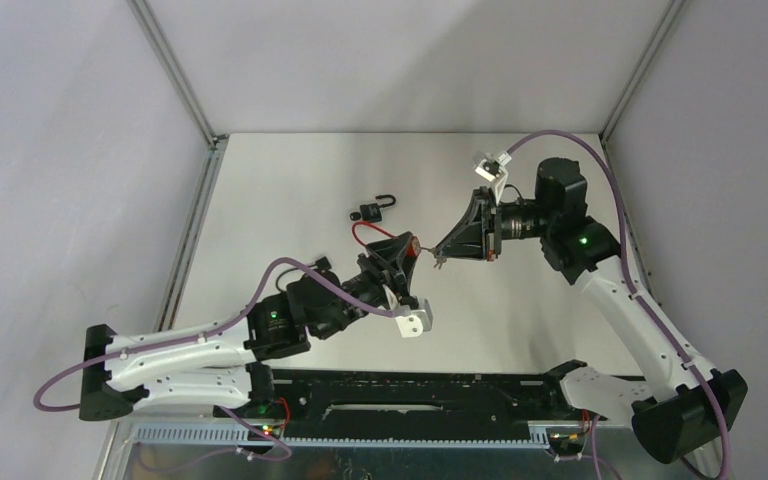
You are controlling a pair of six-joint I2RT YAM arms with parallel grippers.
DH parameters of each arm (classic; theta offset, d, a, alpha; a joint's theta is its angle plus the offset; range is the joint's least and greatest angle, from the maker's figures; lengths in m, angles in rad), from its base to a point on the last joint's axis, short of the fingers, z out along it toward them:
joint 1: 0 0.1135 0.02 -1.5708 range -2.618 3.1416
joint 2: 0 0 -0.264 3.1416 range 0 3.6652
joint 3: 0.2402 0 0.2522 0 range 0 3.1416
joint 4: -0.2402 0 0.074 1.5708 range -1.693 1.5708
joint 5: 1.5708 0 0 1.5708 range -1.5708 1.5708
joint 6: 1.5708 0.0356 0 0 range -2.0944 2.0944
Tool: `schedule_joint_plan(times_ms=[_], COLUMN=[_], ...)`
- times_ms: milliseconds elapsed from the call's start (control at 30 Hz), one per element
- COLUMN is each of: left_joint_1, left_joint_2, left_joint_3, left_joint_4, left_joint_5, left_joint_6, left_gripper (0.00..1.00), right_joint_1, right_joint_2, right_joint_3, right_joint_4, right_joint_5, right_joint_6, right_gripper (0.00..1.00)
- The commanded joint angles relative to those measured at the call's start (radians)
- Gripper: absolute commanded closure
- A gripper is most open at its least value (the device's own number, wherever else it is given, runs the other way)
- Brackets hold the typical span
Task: Unlock with the key
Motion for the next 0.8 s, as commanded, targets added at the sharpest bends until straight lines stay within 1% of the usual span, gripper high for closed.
schedule_joint_plan(times_ms=[0, 767], left_joint_1=[-0.007, -0.016], left_joint_2=[-0.028, -0.021], left_joint_3=[-0.006, 0.009], left_joint_4=[0.038, -0.003], left_joint_5=[0.023, 0.033], left_joint_6=[-0.003, -0.001], left_gripper=[1.0, 1.0], right_joint_1=[0.009, 0.022], right_joint_2=[0.009, 0.024], right_joint_3=[0.02, 0.033], right_joint_4=[0.046, 0.068], right_joint_5=[-0.001, -0.001], right_joint_6=[0.011, 0.023], right_gripper=[1.0, 1.0])
